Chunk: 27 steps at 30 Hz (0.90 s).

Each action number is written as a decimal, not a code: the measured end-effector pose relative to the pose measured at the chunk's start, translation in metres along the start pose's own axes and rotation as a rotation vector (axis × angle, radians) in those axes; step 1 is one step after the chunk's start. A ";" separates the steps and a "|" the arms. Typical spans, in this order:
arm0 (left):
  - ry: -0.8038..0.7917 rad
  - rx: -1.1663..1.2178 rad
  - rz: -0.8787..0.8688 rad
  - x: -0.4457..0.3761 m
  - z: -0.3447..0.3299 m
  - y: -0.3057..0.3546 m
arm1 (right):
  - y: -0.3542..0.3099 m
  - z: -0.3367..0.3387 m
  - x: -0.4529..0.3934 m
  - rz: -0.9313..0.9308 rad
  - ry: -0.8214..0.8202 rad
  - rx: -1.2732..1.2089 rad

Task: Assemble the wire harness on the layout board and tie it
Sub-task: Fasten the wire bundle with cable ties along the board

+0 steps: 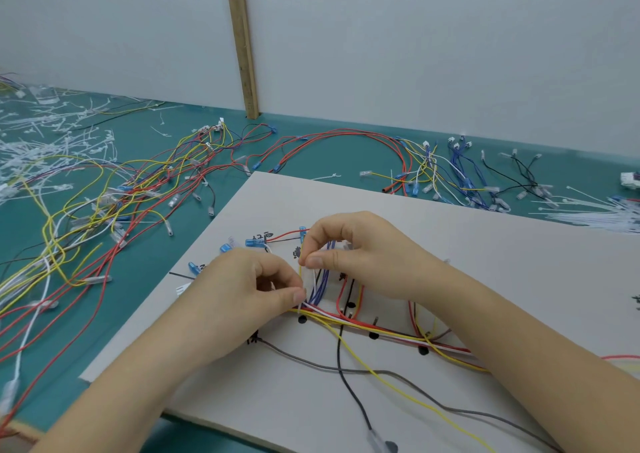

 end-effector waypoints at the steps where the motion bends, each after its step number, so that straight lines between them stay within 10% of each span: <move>1: -0.005 -0.041 -0.003 0.000 0.000 0.001 | 0.001 0.001 0.000 -0.014 0.006 -0.056; 27: -0.086 -0.239 -0.163 -0.004 -0.005 0.017 | 0.006 -0.001 0.005 -0.116 -0.018 -0.327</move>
Point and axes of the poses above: each hand's wrist, its own x-axis away from the middle knuckle, its own z-axis out of the back of the hand, y = z × x, the point moved 10 cm from there along -x, towards the middle knuckle, and after that the axes turned 3 degrees about z, right-handed, at the moved point
